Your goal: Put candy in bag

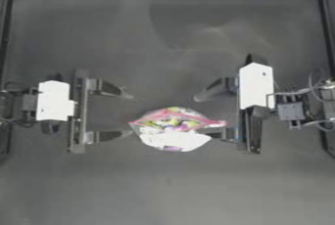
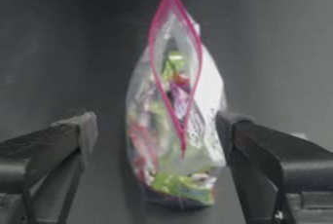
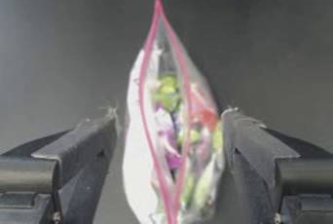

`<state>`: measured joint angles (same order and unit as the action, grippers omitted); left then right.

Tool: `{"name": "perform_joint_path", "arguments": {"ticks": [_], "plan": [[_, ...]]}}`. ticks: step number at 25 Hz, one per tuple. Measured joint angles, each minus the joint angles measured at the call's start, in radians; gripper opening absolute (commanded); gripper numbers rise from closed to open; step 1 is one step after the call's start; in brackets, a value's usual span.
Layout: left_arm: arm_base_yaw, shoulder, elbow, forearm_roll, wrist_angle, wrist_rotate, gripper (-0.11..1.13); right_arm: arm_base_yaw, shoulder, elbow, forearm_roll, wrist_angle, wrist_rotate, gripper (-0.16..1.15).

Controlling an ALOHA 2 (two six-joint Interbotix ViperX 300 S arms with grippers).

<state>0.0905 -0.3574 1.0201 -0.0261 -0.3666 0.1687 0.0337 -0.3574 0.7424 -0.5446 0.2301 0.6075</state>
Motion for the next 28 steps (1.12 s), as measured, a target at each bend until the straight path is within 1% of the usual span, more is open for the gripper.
{"name": "perform_joint_path", "arguments": {"ticks": [4,10,13,18,23,28], "plan": [[0.000,-0.097,0.003,-0.002,0.089,0.000,0.99,-0.008,-0.023,0.021,-0.009,-0.005,0.000,0.94],[0.000,-0.255,0.035,-0.002,0.176,-0.003,0.98,-0.026,-0.077,0.054,-0.018,-0.006,0.000,0.94],[0.000,-0.337,0.058,-0.006,0.193,-0.006,0.98,-0.035,-0.114,0.080,-0.018,-0.006,0.000,0.94],[0.000,-0.459,0.097,-0.034,0.225,-0.006,0.98,-0.046,-0.169,0.115,-0.020,-0.011,0.002,0.94],[0.000,-0.528,0.124,-0.046,0.247,-0.006,0.98,-0.066,-0.218,0.158,-0.020,-0.040,0.002,0.94],[-0.002,-0.578,0.140,-0.048,0.272,-0.006,0.98,-0.081,-0.265,0.196,-0.020,-0.080,0.002,0.94]]}}
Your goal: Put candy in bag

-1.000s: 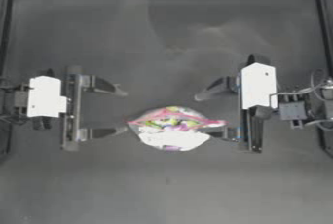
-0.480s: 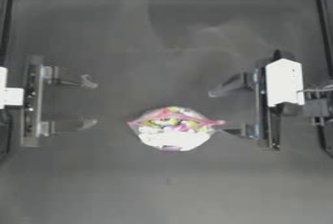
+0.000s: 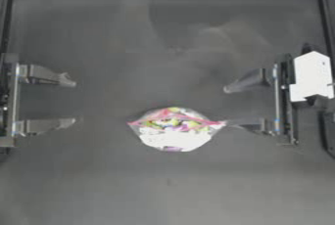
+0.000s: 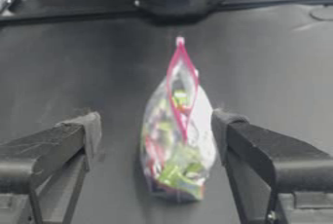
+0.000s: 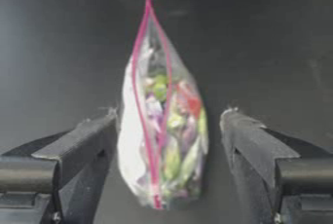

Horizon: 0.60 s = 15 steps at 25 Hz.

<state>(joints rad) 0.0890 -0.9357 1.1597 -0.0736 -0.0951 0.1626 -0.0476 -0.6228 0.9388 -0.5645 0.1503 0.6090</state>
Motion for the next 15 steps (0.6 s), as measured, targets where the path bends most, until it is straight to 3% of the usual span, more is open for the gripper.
{"name": "perform_joint_path", "arguments": {"ticks": [15], "plan": [[0.002,-0.109,0.048,-0.002,0.034,0.000,0.98,-0.015,-0.071,0.049,-0.002,-0.035,-0.005,0.94]]}}
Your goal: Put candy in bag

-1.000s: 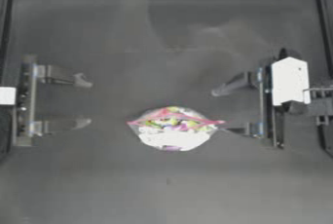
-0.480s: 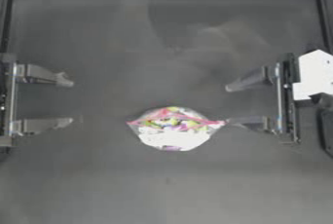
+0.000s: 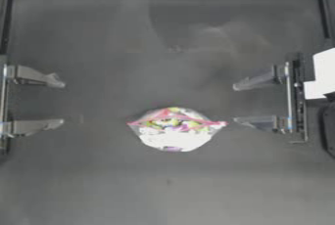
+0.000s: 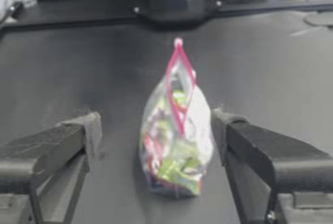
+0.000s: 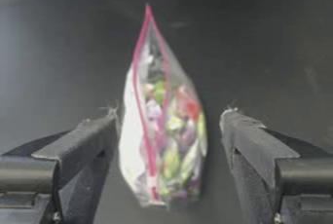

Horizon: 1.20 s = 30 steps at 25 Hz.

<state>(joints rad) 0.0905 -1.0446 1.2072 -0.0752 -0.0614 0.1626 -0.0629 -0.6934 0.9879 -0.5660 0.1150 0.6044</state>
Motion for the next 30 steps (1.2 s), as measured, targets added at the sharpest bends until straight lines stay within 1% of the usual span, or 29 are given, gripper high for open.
{"name": "perform_joint_path", "arguments": {"ticks": [8,19,23,30], "plan": [[0.000,-0.043,0.006,-0.002,0.025,0.000,0.98,-0.008,-0.028,0.006,0.000,-0.003,0.000,0.94],[0.000,-0.083,0.006,-0.002,0.026,-0.002,0.98,-0.014,-0.078,0.023,-0.005,-0.014,0.000,0.94],[0.000,-0.100,0.012,-0.002,0.026,-0.002,0.98,-0.014,-0.120,0.038,-0.014,-0.021,0.000,0.94],[0.002,-0.118,0.017,-0.002,0.026,-0.002,0.98,-0.014,-0.209,0.075,-0.012,-0.029,0.002,0.94]]}}
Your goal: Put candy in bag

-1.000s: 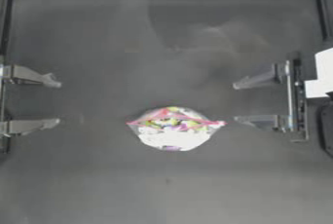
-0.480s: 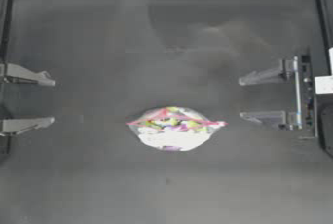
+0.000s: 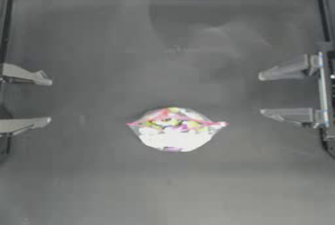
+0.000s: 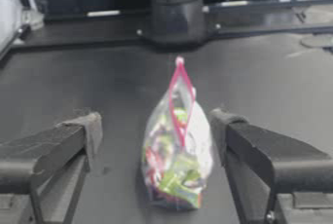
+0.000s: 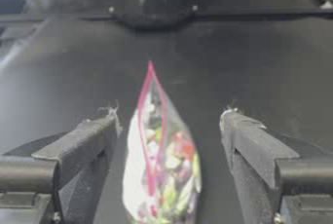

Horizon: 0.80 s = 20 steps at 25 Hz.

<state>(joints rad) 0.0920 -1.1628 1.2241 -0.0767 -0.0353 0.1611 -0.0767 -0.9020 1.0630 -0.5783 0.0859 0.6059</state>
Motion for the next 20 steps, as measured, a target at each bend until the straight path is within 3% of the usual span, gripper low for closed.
{"name": "perform_joint_path", "arguments": {"ticks": [20], "plan": [[0.005,-0.133,0.032,-0.003,0.051,-0.005,0.98,-0.002,-0.098,0.038,0.003,-0.005,0.002,0.94]]}}
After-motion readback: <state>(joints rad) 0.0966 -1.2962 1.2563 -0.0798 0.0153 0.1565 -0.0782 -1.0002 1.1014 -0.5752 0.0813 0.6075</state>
